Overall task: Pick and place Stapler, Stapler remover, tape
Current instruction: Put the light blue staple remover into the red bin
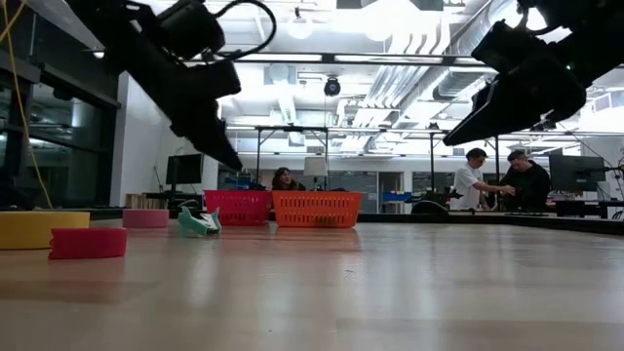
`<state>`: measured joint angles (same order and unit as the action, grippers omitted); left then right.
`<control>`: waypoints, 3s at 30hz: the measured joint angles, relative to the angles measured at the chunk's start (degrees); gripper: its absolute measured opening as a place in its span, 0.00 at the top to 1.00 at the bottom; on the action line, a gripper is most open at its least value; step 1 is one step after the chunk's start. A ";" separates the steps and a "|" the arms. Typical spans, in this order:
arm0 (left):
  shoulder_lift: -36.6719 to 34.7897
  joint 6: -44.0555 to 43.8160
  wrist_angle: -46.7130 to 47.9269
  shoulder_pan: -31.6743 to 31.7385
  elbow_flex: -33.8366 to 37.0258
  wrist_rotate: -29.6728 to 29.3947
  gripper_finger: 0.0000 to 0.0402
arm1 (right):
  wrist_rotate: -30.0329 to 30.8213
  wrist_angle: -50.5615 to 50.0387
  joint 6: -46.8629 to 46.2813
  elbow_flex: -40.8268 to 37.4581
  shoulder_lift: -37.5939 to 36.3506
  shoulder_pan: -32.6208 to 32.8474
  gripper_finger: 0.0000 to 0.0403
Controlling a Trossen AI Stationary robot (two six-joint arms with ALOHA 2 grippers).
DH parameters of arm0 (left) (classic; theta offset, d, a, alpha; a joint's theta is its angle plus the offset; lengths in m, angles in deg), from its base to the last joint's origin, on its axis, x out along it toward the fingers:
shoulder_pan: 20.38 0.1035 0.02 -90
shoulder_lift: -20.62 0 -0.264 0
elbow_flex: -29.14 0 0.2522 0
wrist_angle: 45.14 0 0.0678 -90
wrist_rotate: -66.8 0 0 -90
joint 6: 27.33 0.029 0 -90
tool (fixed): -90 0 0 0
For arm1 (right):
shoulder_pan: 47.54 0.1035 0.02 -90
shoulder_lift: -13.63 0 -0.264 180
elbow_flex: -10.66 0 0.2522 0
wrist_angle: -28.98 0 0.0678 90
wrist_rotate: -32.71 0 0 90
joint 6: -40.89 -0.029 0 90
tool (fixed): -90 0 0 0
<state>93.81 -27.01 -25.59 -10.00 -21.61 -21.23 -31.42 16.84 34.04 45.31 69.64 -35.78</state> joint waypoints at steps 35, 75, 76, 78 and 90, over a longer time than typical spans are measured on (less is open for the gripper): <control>17.72 38.20 31.50 -6.45 -20.61 4.38 0.33 | -14.38 -2.78 2.71 0.02 0.04 -2.91 0.54; 26.53 40.00 34.63 -10.78 -23.49 -4.54 0.24 | -17.73 -5.68 -3.46 0.04 0.07 -2.84 0.54; 27.11 40.01 34.92 -10.79 -23.41 -5.10 0.24 | -17.73 -5.65 -3.46 0.04 0.09 -2.84 0.54; 27.50 40.33 34.76 -10.79 -23.41 -5.68 0.24 | -17.73 -5.70 -3.52 0.04 0.15 -2.84 0.54; 27.52 40.39 33.94 -10.77 -23.44 -6.04 0.26 | -17.73 -5.66 -3.61 0.04 0.15 -2.84 0.54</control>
<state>121.33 13.38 8.35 -20.76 -45.05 -27.28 -49.15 11.18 30.43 45.35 69.79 -38.62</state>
